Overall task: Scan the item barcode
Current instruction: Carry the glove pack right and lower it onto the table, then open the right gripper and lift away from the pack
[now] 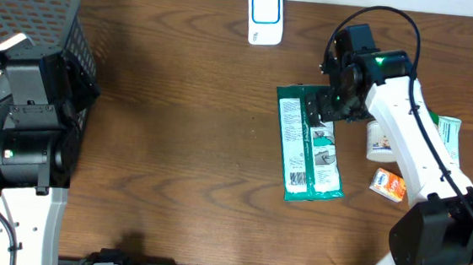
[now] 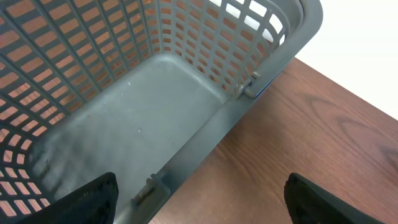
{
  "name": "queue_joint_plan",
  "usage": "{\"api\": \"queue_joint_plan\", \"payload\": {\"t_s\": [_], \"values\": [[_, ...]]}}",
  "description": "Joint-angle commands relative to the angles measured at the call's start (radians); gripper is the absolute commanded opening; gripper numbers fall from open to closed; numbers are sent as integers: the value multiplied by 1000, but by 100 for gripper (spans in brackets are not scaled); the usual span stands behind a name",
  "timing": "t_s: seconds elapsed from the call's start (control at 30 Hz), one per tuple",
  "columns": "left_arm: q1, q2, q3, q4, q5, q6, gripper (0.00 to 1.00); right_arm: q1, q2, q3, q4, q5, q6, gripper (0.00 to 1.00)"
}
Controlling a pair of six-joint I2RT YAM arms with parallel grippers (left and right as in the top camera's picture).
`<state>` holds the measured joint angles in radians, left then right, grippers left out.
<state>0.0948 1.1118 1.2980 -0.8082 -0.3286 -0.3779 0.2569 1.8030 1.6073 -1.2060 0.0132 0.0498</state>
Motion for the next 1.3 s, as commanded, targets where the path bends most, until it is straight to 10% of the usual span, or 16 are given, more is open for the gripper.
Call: {"api": "queue_joint_plan", "payload": {"t_s": [0.0,0.77,1.27], "values": [[3,5,4,-2,-21,-2,85,-1,-17,13,-1,-30,24,99],[3,5,4,-2,-21,-2,86,-2,-18,12,0,-30,24,99],[3,5,4,-2,-21,-2,85,-62,-333,12,32,22,20,99]]}}
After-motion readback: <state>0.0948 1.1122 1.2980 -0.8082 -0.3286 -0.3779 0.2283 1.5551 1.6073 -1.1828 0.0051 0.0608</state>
